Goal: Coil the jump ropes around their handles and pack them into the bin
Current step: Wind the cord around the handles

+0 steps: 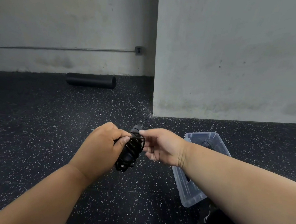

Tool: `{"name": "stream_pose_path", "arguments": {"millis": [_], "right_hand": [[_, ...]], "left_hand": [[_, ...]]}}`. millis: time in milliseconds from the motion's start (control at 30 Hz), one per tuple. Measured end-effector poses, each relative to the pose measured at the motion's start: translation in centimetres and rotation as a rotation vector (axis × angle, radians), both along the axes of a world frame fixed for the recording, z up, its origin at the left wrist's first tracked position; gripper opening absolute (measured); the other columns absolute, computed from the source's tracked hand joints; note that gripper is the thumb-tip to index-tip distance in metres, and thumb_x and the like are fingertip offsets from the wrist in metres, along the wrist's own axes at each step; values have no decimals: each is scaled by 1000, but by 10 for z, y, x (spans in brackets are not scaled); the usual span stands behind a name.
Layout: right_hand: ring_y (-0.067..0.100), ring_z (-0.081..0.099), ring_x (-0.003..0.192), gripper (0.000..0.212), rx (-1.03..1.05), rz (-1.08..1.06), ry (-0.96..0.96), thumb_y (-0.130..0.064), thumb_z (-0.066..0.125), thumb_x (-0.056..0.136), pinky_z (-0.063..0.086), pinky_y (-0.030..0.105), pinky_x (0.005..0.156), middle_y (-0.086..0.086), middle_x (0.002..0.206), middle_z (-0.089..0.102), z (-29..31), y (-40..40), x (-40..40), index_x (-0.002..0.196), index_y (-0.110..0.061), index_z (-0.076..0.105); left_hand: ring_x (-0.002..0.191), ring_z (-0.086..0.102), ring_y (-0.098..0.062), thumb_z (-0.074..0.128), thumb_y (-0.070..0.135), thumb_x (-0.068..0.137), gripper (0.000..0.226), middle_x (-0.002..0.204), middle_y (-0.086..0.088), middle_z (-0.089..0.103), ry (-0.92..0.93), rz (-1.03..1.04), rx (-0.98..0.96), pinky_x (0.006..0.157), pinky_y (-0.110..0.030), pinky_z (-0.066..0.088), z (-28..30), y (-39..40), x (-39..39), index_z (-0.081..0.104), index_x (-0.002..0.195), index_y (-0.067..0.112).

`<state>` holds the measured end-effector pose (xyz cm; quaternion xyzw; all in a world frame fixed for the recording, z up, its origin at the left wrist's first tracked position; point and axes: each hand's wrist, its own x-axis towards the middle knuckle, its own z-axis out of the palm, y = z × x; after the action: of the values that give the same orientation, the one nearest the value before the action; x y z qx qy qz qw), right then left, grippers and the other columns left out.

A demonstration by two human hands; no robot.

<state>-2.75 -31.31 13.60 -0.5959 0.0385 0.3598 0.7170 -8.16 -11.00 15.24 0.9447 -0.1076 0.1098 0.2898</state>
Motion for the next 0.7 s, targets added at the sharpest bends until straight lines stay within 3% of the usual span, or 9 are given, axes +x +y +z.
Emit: {"name": "stream_pose_path", "arguments": {"millis": [67,200,400,567,700], "right_hand": [[7,56,67,18,-7,7,-39,-19,62,101,49,20,60,-2,77,61,-4,0,1,84,-20,67],[11,57,66,18,-69,-8,-244,-8,69,98,48,21,56,0,73,65,-8,2,-1,82,-16,64],[10,51,57,18,-315,-76,-644,-12,75,94,52,27,54,-11,55,51,-4,7,-8,80,-17,65],[13,60,72,7,-344,-15,-619,-14,69,96,57,27,59,-4,71,62,-2,5,-7,89,-14,70],[6,60,66,4,-321,68,-550,-8,71,94,58,28,63,-10,67,62,-6,5,-7,96,-11,69]], "left_hand": [[91,53,4,65,28,102,19,91,18,55,-3,-3,11,77,-9,38,2,-2,-2,78,116,34],[88,56,0,69,26,99,16,91,17,58,-21,35,29,77,-14,41,2,-6,-4,78,110,34],[88,59,1,76,27,95,8,91,16,62,12,98,-82,78,-17,43,-3,-6,-1,77,95,36],[90,61,2,78,25,92,18,93,16,66,65,122,-180,81,-22,49,-5,-6,4,74,84,41],[89,66,-1,79,23,92,14,93,13,71,135,181,-294,87,-32,56,-14,-4,8,76,84,34]]}}
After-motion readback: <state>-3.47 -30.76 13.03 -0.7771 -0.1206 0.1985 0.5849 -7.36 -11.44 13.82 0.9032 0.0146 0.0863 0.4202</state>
